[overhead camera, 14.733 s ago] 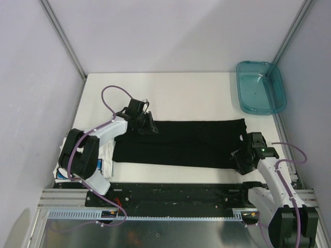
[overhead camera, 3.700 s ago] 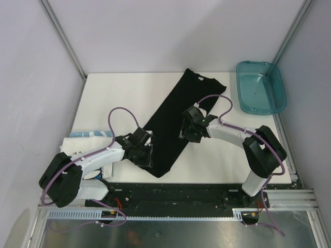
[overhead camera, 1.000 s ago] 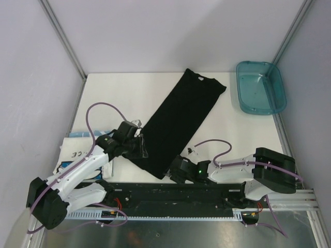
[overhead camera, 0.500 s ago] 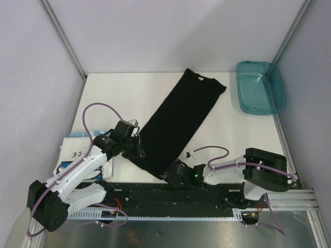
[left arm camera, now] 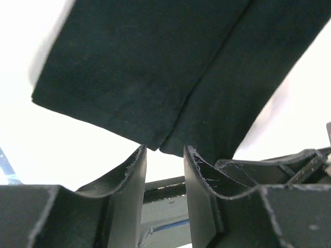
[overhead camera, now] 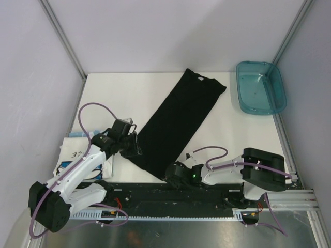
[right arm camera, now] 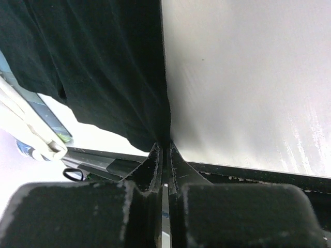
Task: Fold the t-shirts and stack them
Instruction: Grab the bottom of the folded rectangular tshirt with both arms
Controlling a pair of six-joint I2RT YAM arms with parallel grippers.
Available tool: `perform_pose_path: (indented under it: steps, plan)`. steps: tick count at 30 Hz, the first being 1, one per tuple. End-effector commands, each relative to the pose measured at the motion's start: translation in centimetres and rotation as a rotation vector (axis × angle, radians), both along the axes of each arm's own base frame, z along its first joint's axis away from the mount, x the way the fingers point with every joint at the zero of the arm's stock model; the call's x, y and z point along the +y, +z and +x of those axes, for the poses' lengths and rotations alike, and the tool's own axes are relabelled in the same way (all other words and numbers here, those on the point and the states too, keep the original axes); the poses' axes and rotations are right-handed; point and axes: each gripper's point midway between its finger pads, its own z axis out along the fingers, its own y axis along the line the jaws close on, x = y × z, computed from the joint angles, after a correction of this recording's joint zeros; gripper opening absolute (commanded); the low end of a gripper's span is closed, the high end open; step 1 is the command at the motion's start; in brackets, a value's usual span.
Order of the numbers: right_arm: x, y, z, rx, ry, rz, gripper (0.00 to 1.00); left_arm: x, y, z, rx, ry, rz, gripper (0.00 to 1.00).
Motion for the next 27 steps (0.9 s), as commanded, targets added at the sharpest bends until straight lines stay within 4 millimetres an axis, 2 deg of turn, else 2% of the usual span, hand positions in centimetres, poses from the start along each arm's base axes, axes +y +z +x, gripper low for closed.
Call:
perform_pose_path:
  steps: [1,4,8,15,20,24,27]
  plan:
    - [-4.9,-2.3,-0.1,0.005,0.014,-0.235,0.0,2.2,0.2,1.4,-0.025,0.16,0.041,0.4]
    - [-7.4,-1.3,0.1,-0.018,0.029,-0.302,0.0,3.2,-0.4,1.7,-0.025,0.205,0.083,0.4]
    - [-11.0,-0.9,-0.1,-0.017,0.053,-0.358,0.0,3.3,-1.8,1.0,0.018,0.199,0.103,0.4]
    - [-16.8,-2.1,-1.5,0.047,0.072,-0.356,0.0,0.7,-2.9,-1.4,0.065,0.075,0.073,0.4]
    - [-19.3,-2.1,-2.2,0.06,0.063,-0.325,0.0,-2.2,-3.7,-4.2,0.106,-0.029,0.016,0.4]
    - [-20.7,-2.2,-2.6,0.074,0.063,-0.32,0.0,-3.1,-4.7,-5.1,0.133,-0.058,0.007,0.4]
    - [-21.1,-2.1,-2.9,0.077,0.072,-0.318,0.0,-4.3,-4.6,-5.5,0.139,-0.089,-0.05,0.4]
